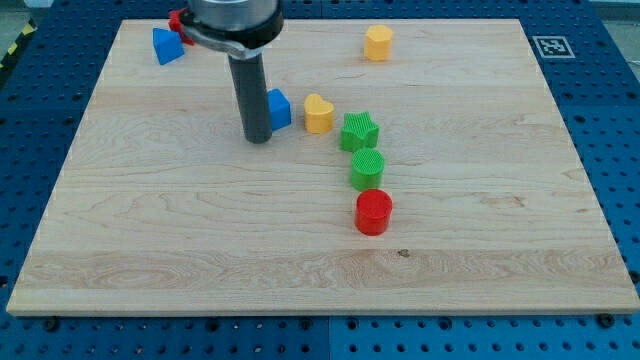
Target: Push the yellow heart to the green star
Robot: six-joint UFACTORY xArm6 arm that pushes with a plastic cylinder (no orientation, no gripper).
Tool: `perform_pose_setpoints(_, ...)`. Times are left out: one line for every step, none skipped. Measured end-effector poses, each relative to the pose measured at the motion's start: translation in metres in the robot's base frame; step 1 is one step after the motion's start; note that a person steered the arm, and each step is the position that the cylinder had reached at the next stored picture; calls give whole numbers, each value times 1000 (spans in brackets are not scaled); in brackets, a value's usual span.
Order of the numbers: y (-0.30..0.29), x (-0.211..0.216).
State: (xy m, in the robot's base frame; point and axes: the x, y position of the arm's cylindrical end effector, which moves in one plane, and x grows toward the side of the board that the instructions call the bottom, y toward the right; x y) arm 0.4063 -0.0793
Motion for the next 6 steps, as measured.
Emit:
perform_pose_setpoints(1,-25)
perform_pose_setpoints(3,-55)
perform_pose_setpoints(17,-77)
perform_pose_setpoints(21,-65)
perform_pose_setpoints(50,-38)
perform_pose_setpoints(94,-41)
